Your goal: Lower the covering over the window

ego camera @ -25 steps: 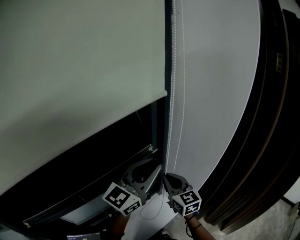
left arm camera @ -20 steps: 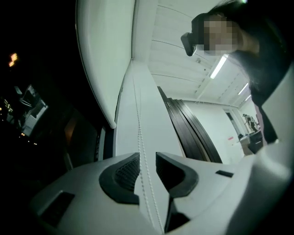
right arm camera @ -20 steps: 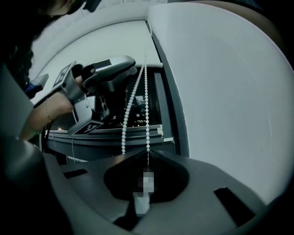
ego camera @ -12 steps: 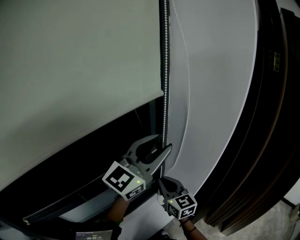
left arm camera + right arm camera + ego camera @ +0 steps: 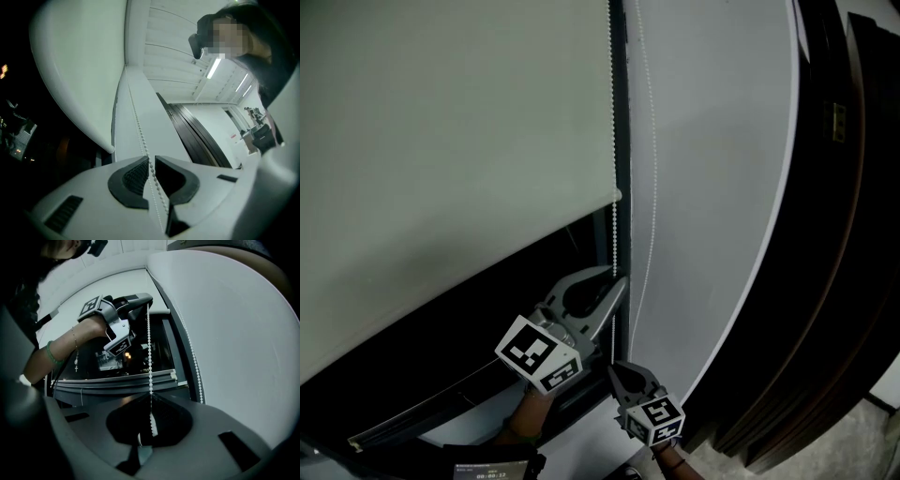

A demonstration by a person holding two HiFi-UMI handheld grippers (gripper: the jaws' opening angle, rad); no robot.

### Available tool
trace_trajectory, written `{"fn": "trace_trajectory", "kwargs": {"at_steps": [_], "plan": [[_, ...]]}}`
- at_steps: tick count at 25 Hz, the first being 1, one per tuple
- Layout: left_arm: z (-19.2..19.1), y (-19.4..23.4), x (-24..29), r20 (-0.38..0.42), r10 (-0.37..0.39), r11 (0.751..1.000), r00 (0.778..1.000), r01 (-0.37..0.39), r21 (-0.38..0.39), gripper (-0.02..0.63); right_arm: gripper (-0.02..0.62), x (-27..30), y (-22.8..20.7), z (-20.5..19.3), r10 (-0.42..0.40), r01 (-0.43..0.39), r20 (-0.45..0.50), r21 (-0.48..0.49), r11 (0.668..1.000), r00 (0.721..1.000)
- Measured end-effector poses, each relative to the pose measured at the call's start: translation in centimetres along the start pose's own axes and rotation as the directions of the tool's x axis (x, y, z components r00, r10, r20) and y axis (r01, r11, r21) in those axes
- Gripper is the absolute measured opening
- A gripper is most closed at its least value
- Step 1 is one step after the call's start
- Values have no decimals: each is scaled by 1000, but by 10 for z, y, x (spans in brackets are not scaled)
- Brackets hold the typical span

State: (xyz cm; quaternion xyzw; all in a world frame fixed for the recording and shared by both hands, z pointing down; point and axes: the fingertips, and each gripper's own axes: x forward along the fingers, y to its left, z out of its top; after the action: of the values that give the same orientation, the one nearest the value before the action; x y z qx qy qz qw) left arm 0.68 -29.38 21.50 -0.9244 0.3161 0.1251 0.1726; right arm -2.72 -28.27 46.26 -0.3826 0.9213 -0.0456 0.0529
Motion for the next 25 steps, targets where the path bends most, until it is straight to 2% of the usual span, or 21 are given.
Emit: {"fn": "trace_trajectory", "kwargs": {"at_steps": [7, 10, 13, 16, 18, 21, 23, 25], "plan": [[0, 0, -7, 10, 2, 997, 1000, -2, -83, 15, 14, -6, -2, -3, -7, 7, -19, 16, 1000, 1000], [-21, -2, -14, -20, 20, 997, 1000, -21, -70, 15, 14, -13, -1, -22, 9, -4, -75, 65, 998, 997], [-34, -3, -26, -25, 52, 991, 998, -55, -119, 14, 14, -26, 2, -39, 20, -11, -93, 98, 995, 995], [-61, -2, -37, -59, 77, 992, 995, -83, -96, 14, 14, -36, 4, -51, 10, 0, -164, 61, 998, 986], [-82, -2, -45, -99, 91, 989, 991, -101, -108, 14, 15, -44, 3, -53, 6, 2, -191, 44, 999, 982], [-124, -6, -58, -199, 95, 983, 975, -123, -135, 14, 15, -49, -6, -24, 1, 5, -120, 53, 999, 993], [-157, -14, -69, -273, 84, 979, 958, -131, -156, 14, 15, -50, -11, 12, 10, -7, -49, 68, 998, 999], [-184, -24, -80, -310, 73, 968, 948, -142, -208, 14, 15, -49, -12, 52, 32, -33, 10, 67, 997, 999]]}}
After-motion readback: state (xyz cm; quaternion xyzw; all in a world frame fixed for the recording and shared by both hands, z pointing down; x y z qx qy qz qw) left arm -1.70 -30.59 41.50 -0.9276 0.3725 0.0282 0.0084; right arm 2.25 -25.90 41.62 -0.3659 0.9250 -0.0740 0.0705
